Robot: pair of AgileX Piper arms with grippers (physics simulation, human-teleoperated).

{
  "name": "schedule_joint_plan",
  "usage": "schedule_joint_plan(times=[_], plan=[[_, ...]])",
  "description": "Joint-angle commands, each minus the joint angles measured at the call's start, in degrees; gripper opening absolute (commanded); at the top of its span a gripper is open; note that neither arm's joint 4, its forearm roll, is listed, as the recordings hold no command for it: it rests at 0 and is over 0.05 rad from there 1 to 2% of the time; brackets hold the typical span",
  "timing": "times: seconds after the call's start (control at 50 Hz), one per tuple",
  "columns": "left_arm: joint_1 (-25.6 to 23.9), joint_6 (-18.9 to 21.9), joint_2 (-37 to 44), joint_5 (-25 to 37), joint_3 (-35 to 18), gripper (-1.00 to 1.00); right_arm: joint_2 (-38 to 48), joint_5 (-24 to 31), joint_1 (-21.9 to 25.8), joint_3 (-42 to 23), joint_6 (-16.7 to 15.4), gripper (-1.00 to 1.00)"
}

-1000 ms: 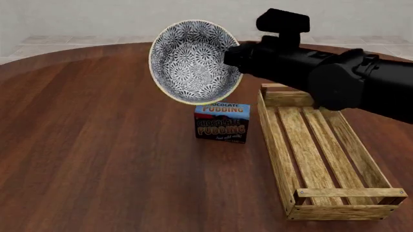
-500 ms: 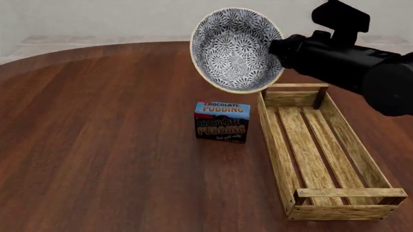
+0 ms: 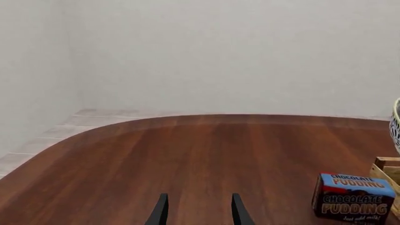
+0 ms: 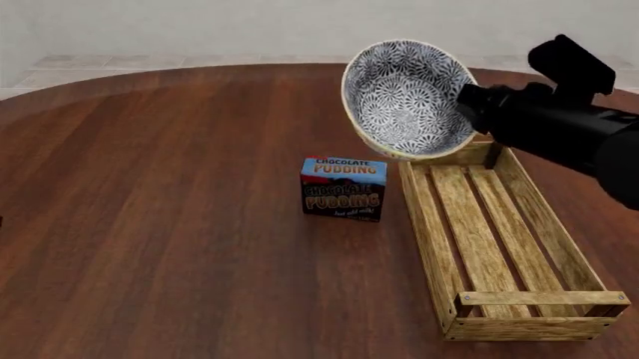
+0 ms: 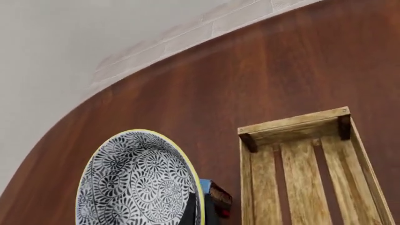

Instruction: Pick up the bowl on the left and put it in the tray.

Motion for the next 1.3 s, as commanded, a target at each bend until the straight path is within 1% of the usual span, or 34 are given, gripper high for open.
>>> schedule_joint_plan(times=[0.02, 0.04, 0.06, 0.08, 0.1, 0.12, 0.16, 0.18, 0.24, 0.28, 0.32, 0.34, 0.36, 0.38, 0.44, 0.46, 0.48, 0.5, 0.54, 0.56, 0.58, 0.68, 0.7, 0.72, 0.76, 0.78, 0.86, 0.92, 1.0, 1.02, 1.12, 1.14, 1.18, 1.3], plan=[[-0.46, 0.10, 0.00, -0.02, 0.04, 1.00, -3.88, 1.27, -5.95, 2.97, 2.94, -1.00], [-0.49, 0.18, 0.00, -0.04, 0.05, 1.00, -3.68, 1.96, -6.74, 3.41, 4.17, -1.00], [-0.49, 0.18, 0.00, -0.04, 0.05, 1.00, -3.68, 1.96, -6.74, 3.41, 4.17, -1.00], [-0.54, 0.09, 0.00, 0.04, -0.01, 1.00, -5.21, 2.24, -8.39, 3.89, 3.39, -1.00], [-0.54, 0.02, 0.00, 0.04, 0.02, 1.00, -5.22, 2.25, -8.39, 3.90, 3.39, -1.00], [-0.64, 0.21, 0.00, -0.02, 0.12, 1.00, -6.29, 3.00, -9.61, 3.96, 2.95, -1.00], [-0.65, 0.08, 0.00, -0.11, 0.31, 1.00, -6.05, 3.00, -9.60, 4.35, 4.33, -1.00], [-0.70, 0.18, 0.00, 0.01, 0.13, 1.00, -5.97, 2.99, -9.49, 4.30, 4.18, -1.00], [-0.86, 0.21, 0.00, 0.42, -0.30, 1.00, -6.33, 3.61, -11.60, 5.65, 4.60, -1.00], [-0.94, 0.03, 0.00, 0.83, -0.66, 1.00, -6.07, 3.63, -12.31, 6.73, 6.01, -1.00], [-1.01, 0.30, 0.00, 0.53, -0.51, 1.00, -6.12, 3.73, -12.83, 7.02, 5.95, -1.00], [-1.08, 0.01, 0.00, 0.87, -1.03, 1.00, -7.09, 4.11, -14.86, 8.12, 6.30, -1.00], [-0.98, 0.16, 0.00, 1.02, -1.33, 1.00, -6.63, 4.04, -15.07, 8.80, 7.62, -1.00], [-0.98, 0.16, 0.00, 1.03, -1.34, 1.00, -6.62, 4.03, -15.07, 8.80, 7.62, -1.00], [-0.66, -0.04, 0.00, 1.16, -1.52, 1.00, -8.51, 5.71, -18.41, 9.71, 7.16, -1.00], [-0.63, -0.20, 0.00, 1.39, -1.74, 1.00, -7.72, 5.61, -17.86, 9.60, 7.58, -1.00], [-0.55, -0.28, 0.00, 1.54, -1.83, 1.00, -8.06, 6.11, -19.22, 10.21, 7.78, -1.00], [-0.49, -0.16, 0.00, 1.56, -1.87, 1.00, -9.71, 6.56, -20.97, 10.56, 7.04, -1.00], [-0.29, -0.16, 0.00, 1.64, -1.83, 1.00, -8.58, 6.86, -20.30, 10.71, 8.67, -1.00], [-0.29, -0.16, 0.00, 1.64, -1.83, 1.00, -8.57, 6.86, -20.29, 10.71, 8.67, -1.00], [-0.15, -0.14, 0.00, 1.72, -1.85, 1.00, -9.90, 7.68, -22.44, 10.93, 7.19, -1.00], [0.74, -0.25, 0.00, 1.97, -2.14, 1.00, -9.93, 7.47, -23.58, 11.80, 7.29, -1.00], [1.06, -0.43, 0.00, 2.13, -2.33, 1.00, -9.91, 7.50, -23.99, 12.00, 6.78, -1.00], [1.13, -0.41, 0.00, 2.12, -2.33, 1.00, -10.48, 8.28, -25.72, 12.68, 6.07, -1.00], [1.32, -0.55, 0.00, 2.12, -2.33, 1.00, -9.16, 7.14, -23.32, 12.32, 6.58, -1.00], [1.31, -0.52, 0.00, 2.25, -2.52, 1.00, -8.96, 7.02, -23.98, 12.94, 6.47, -1.00], [1.61, -0.52, 0.00, 2.64, -2.94, 1.00, -7.84, 6.03, -23.00, 12.89, 6.18, -1.00], [2.05, -0.40, 0.00, 2.67, -2.99, 1.00, -6.47, 5.37, -23.34, 12.74, 5.48, -1.00], [2.42, -0.29, 0.00, 2.94, -3.26, 1.00, -5.07, 5.14, -23.09, 11.54, 5.41, -1.00], [2.46, -0.30, 0.00, 3.01, -3.33, 1.00, -3.85, 4.88, -22.29, 11.34, 6.07, -1.00], [2.42, -0.37, 0.00, 2.99, -3.39, 1.00, -2.49, 4.23, -22.17, 10.91, 5.56, -1.00], [2.39, -0.31, 0.00, 3.03, -3.48, 1.00, -3.16, 4.57, -23.51, 11.18, 5.12, -1.00], [2.32, -0.36, 0.00, 3.05, -3.50, 1.00, -1.23, 4.22, -22.76, 10.62, 5.67, -1.00], [2.48, -0.30, 0.00, 3.97, -4.75, 1.00, 0.11, 3.94, -22.95, 9.73, 4.54, -1.00]])
